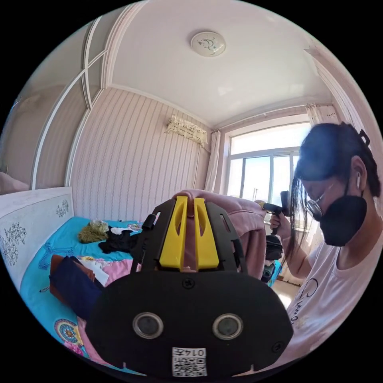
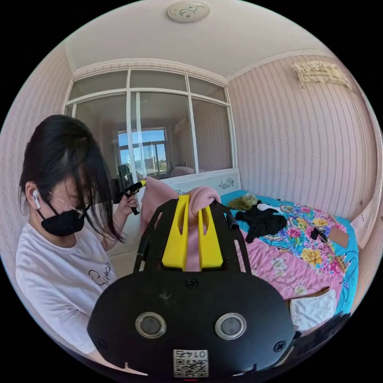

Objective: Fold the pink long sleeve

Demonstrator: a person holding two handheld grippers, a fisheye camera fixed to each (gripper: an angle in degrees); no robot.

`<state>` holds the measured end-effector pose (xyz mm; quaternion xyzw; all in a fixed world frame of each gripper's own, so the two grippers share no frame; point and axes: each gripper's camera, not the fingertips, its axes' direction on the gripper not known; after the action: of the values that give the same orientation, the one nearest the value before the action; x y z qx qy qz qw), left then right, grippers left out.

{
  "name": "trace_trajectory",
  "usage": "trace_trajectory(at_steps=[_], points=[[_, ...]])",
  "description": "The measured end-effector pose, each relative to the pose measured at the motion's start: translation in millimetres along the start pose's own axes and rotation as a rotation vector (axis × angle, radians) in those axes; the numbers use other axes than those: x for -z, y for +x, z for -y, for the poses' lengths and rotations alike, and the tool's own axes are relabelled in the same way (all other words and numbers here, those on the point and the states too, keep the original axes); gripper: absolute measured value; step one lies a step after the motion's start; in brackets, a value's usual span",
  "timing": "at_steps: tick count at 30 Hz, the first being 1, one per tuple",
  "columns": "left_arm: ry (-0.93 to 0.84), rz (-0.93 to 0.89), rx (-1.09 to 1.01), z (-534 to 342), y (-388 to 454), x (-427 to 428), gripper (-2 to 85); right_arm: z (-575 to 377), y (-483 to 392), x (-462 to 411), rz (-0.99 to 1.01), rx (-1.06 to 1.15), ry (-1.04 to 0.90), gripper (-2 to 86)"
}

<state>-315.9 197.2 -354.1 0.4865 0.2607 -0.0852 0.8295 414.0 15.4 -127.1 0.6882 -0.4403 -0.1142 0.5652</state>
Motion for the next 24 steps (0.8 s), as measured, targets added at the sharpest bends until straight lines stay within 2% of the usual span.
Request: trace_trajectory(at_steps=[3,6,8,10,14,18,21,24], points=[[-0.13,0.105,-0.025,25,-49,-79,2.4,52,57,-58,-0.08,-0.023,-0.129,1.2],[-0.34,0.152,0.095,7,-135,-199,4.6,66,159,-155,-0.141,-0.174,-0.318,3.1],[-0.494,0.203,0.225,-34,-190,-261,5.1,38,227,-217,-0.204,-0.307,-0.421,4.4],[-0.684,0.394,0.27,-108,-235,-304,4.7,-34,293,-272,-0.223,-0.525,-0.497,6.2],[-0.876,0.362,0.306,-226,-258,-300,5.0,-156,309,-299,-0.211,-0.6,-0.58,7.4],[-1.03,0.31,0.357,-362,-238,-239,5.1,-317,281,-285,-0.237,-0.719,-0.743,8.5],[-1.076,0.19,0.585,-437,-221,-205,6.7,-402,257,-254,-0.191,-0.939,-0.718,9.5],[-1.078,0.167,0.651,-476,-190,-192,7.9,-432,232,-227,-0.195,-1.015,-0.595,7.5]])
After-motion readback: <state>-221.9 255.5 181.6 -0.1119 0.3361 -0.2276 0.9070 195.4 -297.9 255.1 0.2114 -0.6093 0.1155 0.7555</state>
